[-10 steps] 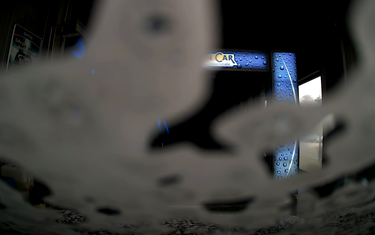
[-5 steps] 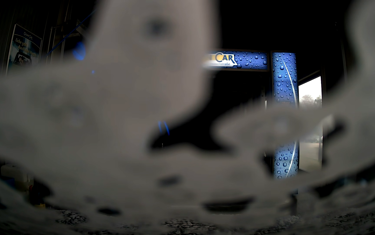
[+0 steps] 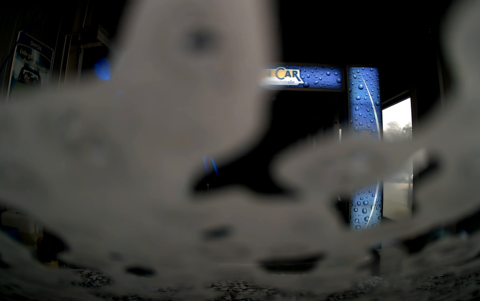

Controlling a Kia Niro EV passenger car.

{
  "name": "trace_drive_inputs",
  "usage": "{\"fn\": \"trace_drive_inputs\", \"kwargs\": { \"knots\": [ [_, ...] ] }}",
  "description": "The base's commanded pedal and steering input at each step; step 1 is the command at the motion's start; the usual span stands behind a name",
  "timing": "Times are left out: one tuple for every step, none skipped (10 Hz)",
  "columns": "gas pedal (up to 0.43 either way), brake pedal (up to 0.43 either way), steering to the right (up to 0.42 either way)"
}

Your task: Follow the waypoints while adhering to traffic rules and regulations

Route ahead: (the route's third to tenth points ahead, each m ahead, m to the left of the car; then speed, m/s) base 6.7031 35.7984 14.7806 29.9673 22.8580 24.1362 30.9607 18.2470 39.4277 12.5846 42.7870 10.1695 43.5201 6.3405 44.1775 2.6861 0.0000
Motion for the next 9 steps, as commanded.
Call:
{"fn": "trace_drive_inputs", "kwargs": {
  "knots": [
    [0.0,0.0,-0.015],
    [0.0,0.006,-0.014],
    [0.0,0.0,-0.015],
    [0.0,0.0,-0.015],
    [0.0,0.006,-0.014],
    [0.0,0.0,-0.014],
    [0.0,0.0,-0.014],
    [0.0,0.0,-0.015],
    [0.0,0.0,-0.014]
  ]
}}
